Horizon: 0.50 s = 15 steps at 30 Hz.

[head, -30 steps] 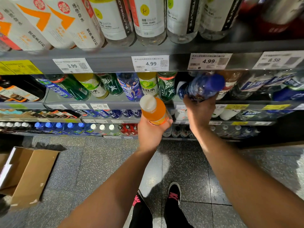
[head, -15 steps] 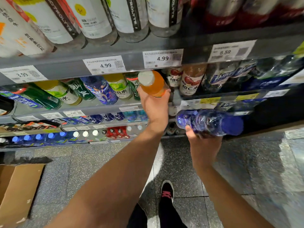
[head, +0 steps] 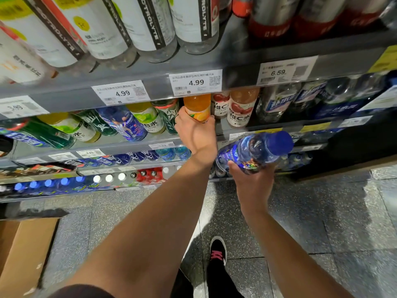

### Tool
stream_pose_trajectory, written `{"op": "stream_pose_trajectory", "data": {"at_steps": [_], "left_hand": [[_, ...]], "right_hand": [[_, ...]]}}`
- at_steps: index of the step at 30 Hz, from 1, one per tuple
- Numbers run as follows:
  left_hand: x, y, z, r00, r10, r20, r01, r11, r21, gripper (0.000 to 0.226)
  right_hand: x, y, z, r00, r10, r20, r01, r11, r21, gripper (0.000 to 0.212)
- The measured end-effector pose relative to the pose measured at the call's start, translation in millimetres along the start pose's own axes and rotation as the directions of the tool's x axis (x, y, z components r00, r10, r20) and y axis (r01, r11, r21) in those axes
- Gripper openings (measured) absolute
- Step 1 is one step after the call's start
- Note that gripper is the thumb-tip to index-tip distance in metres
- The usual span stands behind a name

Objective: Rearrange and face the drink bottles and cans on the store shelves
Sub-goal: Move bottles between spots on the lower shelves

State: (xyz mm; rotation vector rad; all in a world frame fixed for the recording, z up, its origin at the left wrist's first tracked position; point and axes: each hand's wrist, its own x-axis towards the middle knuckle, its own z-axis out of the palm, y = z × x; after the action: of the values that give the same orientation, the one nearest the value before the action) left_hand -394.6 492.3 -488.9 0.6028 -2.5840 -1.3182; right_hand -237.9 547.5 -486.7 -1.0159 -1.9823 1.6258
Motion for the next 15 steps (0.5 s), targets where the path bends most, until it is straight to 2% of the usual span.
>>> {"op": "stream_pose_trajectory", "data": {"at_steps": [6, 10, 12, 15], "left_hand": [[-13, -35, -20, 1.0, 0.031, -0.001, -0.031, 0.993, -0.117, 0.064], [2, -73, -52, 0.996, 0.061, 0.062, -0.041, 0.955, -0.294, 0.048], [12, -87, -74, 0.996, 0.055, 0.071, -0.029, 0.944, -0.329, 0.041], [29, -103, -119, 0.997, 0.049, 0.062, -0.025, 0.94, -0.34, 0.036]], "right_hand": [[-3, -6, 12, 0.998, 0.068, -0.004, -0.068, 0.997, -0.023, 0.07], [-17, -11, 30, 0.998, -0.05, 0.027, 0.051, 0.998, -0.048, 0.062], [-30, -14, 44, 0.996, -0.073, 0.06, 0.076, 0.995, -0.058, 0.059], [-59, -24, 75, 0.985, -0.151, 0.083, 0.159, 0.983, -0.093, 0.067]]}}
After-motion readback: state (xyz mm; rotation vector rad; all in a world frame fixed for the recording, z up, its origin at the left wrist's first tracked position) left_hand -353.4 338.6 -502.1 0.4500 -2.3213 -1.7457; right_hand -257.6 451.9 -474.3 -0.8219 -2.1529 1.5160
